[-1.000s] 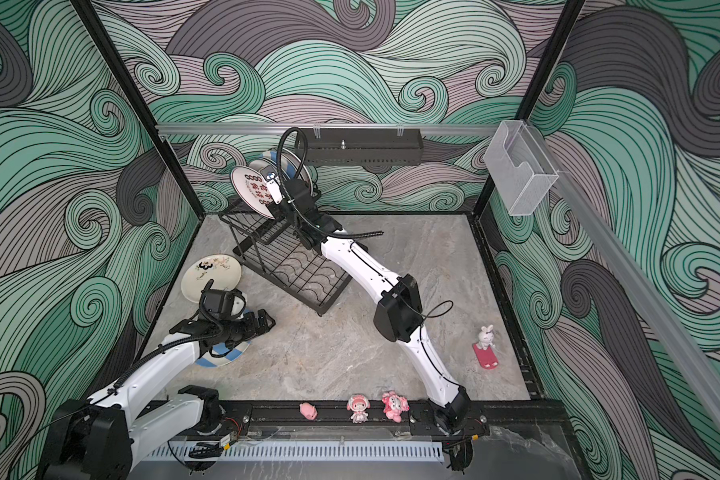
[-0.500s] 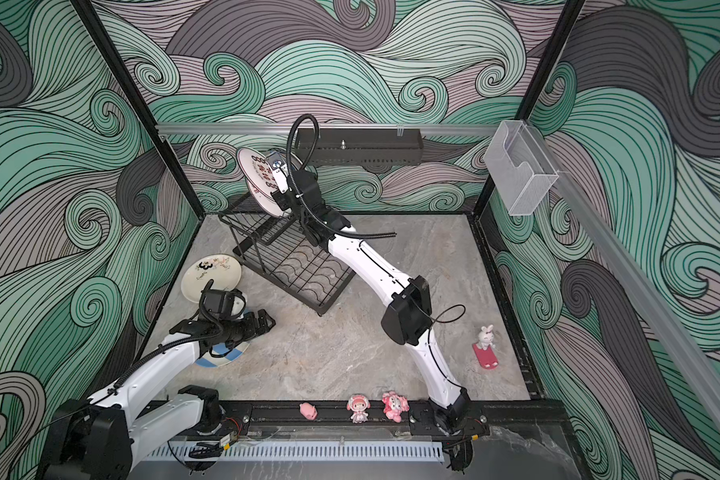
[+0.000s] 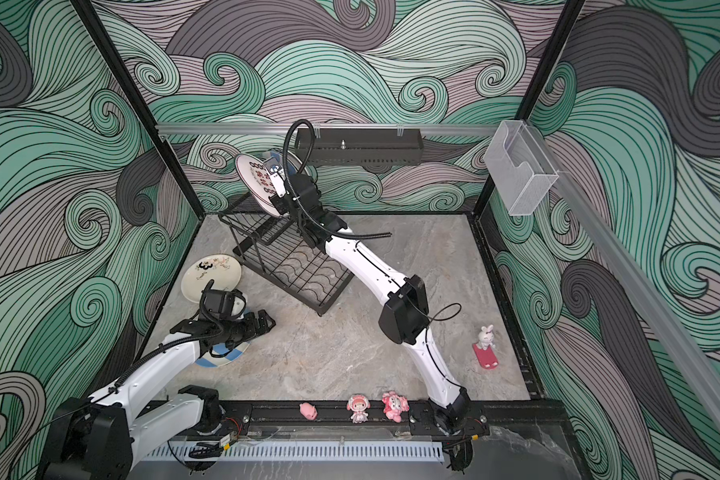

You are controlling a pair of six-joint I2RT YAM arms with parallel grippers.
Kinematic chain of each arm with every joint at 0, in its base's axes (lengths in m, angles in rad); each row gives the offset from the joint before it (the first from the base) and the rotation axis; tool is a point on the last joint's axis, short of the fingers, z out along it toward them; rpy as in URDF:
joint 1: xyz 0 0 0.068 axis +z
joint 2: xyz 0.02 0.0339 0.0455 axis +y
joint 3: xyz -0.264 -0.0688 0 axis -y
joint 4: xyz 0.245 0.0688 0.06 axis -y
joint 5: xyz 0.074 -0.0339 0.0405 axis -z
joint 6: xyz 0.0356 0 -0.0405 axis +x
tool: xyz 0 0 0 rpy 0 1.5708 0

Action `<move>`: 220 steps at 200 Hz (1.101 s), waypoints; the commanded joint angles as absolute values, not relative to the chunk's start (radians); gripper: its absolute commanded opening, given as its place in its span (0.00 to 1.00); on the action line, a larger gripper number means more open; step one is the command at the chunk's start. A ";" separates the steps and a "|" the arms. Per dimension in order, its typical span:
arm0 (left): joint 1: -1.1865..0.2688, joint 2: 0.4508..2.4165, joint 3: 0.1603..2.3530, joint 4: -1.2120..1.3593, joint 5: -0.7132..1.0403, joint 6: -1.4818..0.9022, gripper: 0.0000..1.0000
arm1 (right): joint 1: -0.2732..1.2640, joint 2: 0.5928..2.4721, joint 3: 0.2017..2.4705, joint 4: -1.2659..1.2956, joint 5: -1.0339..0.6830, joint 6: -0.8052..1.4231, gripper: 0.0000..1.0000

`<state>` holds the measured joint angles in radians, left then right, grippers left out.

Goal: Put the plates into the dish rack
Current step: 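Hold the red-text plate in the rack slot, adjusting it with the right gripper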

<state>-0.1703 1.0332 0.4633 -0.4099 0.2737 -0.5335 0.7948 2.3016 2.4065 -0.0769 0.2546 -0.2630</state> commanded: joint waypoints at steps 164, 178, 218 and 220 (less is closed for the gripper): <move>-0.172 1.045 0.466 -0.423 0.272 -0.523 0.99 | 0.810 2.408 2.538 -0.100 0.223 -0.270 0.00; -0.171 1.045 0.468 -0.423 0.271 -0.523 0.99 | 0.809 2.409 2.540 -0.116 0.231 -0.269 0.00; -0.172 1.045 0.467 -0.426 0.269 -0.523 0.99 | 0.811 2.410 2.529 -0.138 0.230 -0.257 0.06; -0.172 1.045 0.468 -0.427 0.267 -0.524 0.99 | 0.811 2.410 2.530 -0.139 0.230 -0.258 0.07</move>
